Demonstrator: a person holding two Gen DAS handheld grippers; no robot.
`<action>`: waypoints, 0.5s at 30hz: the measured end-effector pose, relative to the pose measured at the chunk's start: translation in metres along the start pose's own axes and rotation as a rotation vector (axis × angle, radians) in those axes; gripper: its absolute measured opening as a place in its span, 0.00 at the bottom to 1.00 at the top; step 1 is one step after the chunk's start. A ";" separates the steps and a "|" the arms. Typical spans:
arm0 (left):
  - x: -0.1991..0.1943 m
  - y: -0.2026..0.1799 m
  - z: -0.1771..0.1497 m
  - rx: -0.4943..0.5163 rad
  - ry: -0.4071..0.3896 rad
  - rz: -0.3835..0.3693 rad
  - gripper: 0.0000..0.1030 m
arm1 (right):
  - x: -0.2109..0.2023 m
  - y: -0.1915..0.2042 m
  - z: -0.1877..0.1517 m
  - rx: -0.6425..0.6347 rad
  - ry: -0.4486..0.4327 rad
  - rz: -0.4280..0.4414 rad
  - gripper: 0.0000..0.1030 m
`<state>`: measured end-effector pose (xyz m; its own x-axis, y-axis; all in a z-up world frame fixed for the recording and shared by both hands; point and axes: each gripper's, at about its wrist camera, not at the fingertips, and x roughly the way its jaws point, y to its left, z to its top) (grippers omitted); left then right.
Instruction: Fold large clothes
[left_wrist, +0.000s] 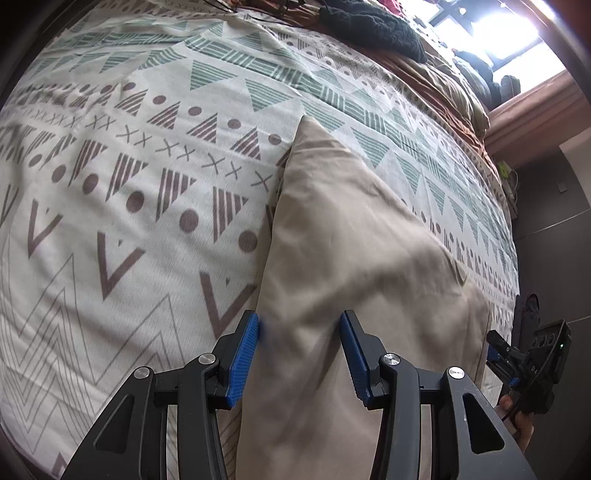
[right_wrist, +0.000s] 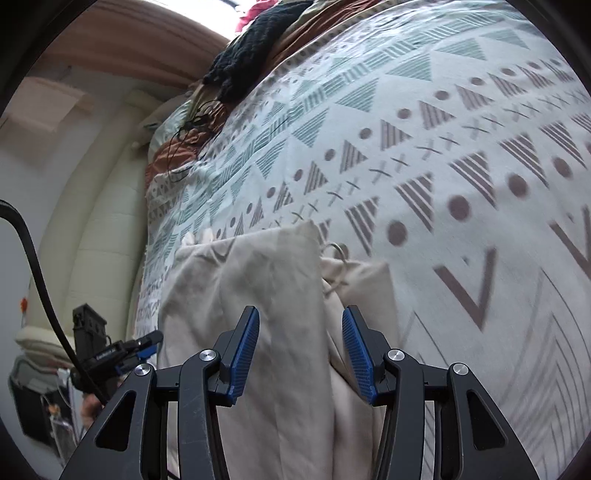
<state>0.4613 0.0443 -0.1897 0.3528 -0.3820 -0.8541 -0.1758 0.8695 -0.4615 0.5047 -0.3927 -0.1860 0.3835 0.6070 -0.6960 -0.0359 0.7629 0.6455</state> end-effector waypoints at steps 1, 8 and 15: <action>0.001 -0.001 0.003 -0.001 0.000 0.003 0.46 | 0.002 0.001 0.002 -0.005 0.002 0.005 0.37; 0.014 -0.009 0.018 0.003 0.004 -0.012 0.48 | -0.004 -0.018 -0.001 0.021 -0.027 0.069 0.04; 0.026 -0.019 0.021 0.027 -0.010 0.016 0.48 | -0.026 -0.035 -0.022 0.056 -0.048 0.050 0.05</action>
<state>0.4935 0.0242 -0.1981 0.3598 -0.3650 -0.8587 -0.1566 0.8836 -0.4412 0.4761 -0.4300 -0.1974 0.4259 0.6321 -0.6473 -0.0055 0.7172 0.6968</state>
